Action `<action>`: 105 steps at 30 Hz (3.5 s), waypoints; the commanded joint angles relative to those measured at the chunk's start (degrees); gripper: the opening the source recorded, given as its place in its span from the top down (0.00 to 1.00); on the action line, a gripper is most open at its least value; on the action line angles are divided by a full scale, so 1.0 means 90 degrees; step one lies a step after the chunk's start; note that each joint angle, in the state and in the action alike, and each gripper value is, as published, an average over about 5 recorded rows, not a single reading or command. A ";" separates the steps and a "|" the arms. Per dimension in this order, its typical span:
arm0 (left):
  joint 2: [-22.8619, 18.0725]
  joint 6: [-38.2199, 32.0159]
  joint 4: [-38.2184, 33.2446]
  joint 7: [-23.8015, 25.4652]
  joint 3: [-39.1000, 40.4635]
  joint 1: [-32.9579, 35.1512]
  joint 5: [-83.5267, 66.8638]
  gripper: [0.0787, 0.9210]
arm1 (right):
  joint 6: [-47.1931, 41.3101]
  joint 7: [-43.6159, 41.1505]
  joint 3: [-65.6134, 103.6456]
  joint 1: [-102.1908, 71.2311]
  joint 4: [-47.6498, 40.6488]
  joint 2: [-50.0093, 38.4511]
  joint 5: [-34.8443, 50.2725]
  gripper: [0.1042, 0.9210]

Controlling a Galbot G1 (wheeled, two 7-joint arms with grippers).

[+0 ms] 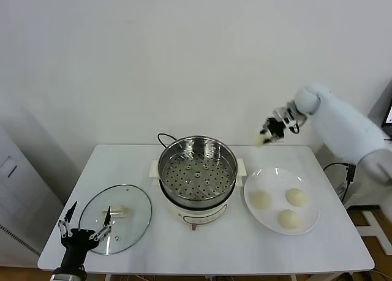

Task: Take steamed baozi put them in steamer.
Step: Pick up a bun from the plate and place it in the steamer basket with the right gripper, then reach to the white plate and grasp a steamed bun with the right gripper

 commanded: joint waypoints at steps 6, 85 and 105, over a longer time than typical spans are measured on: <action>0.0054 0.0029 -0.0202 0.0005 -0.0116 0.0061 -0.0333 0.12 | 0.0670 -0.0091 -0.1642 0.0928 0.1878 0.0853 0.0370 0.72; -0.0079 -0.0180 -0.0278 0.0023 -0.0211 0.0184 -0.0365 0.12 | -0.2231 0.0539 -0.0898 -0.2062 0.1412 -0.1886 0.1273 0.12; -0.0032 -0.0174 -0.0179 0.0018 -0.0228 0.0183 -0.0360 0.12 | -0.2197 0.1310 -0.0696 -0.2497 0.0874 -0.1189 0.0964 0.12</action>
